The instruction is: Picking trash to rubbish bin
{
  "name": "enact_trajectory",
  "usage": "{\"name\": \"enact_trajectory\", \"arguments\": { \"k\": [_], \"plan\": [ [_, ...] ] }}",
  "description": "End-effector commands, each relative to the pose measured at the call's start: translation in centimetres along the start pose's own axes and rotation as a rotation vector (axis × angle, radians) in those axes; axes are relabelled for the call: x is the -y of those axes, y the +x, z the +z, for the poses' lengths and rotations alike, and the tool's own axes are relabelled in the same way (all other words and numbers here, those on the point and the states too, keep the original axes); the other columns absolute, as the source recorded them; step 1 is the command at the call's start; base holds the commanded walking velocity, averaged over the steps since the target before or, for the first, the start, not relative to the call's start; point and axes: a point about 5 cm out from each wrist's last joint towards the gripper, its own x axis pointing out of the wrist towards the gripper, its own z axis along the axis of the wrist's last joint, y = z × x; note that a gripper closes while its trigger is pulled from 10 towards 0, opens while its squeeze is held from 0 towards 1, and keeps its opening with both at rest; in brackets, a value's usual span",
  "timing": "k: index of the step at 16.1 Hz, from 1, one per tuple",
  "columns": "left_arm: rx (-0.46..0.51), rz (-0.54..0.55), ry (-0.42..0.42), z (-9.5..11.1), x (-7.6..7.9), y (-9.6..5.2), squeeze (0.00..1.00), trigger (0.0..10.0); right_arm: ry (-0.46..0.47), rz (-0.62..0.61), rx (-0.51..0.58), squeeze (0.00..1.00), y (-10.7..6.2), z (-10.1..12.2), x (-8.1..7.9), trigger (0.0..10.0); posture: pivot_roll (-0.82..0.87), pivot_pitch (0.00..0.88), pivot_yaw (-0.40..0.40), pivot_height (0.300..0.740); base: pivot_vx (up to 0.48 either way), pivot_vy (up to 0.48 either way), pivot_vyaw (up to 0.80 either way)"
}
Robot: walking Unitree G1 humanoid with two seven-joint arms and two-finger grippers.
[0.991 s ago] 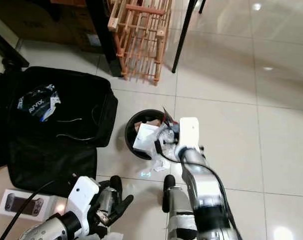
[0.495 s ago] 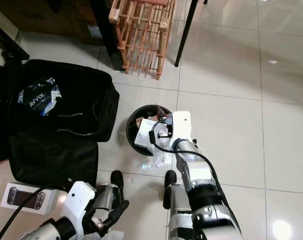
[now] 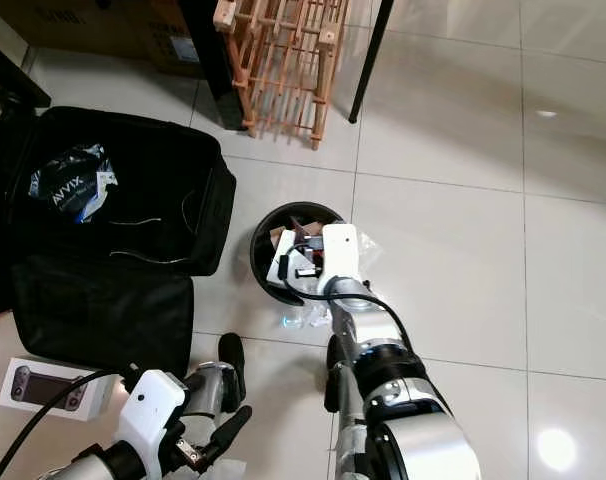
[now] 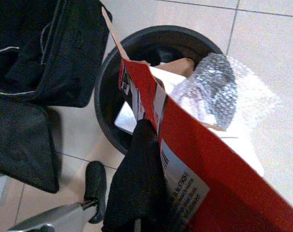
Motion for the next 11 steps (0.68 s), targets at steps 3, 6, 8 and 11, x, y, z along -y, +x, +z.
{"name": "enact_trajectory", "arguments": {
  "k": [3, 6, 8, 11],
  "plan": [
    [-0.06, 0.025, -0.018, -1.5, 0.2, -0.5, 0.0, 10.0, 0.011, 0.008, -0.051, 0.0, 0.1, -1.8, -0.2, 10.0, 0.2, 0.625, -0.052, 0.74, 0.0, 0.0, 0.0],
    [-0.063, 0.043, -0.016, -1.7, 0.2, -0.8, 0.0, 10.0, -0.002, -0.015, -0.052, 0.0, 0.2, -2.2, 0.4, 10.0, 0.21, 0.634, -0.056, 0.74, 0.0, 0.0, 0.0],
    [-0.066, 0.048, -0.017, -1.8, 0.3, -0.9, 0.0, 10.0, -0.019, -0.013, -0.041, 0.0, 0.2, -2.2, 0.4, 10.0, 0.21, 0.637, -0.057, 0.74, 0.0, 0.0, 0.0],
    [-0.063, 0.053, -0.017, -1.8, 0.3, -0.8, 0.0, 10.0, -0.031, -0.016, -0.073, 0.0, 0.2, -2.7, 0.4, 10.0, 0.21, 0.636, -0.058, 0.74, 0.0, 0.0, 0.0]
  ]
}}
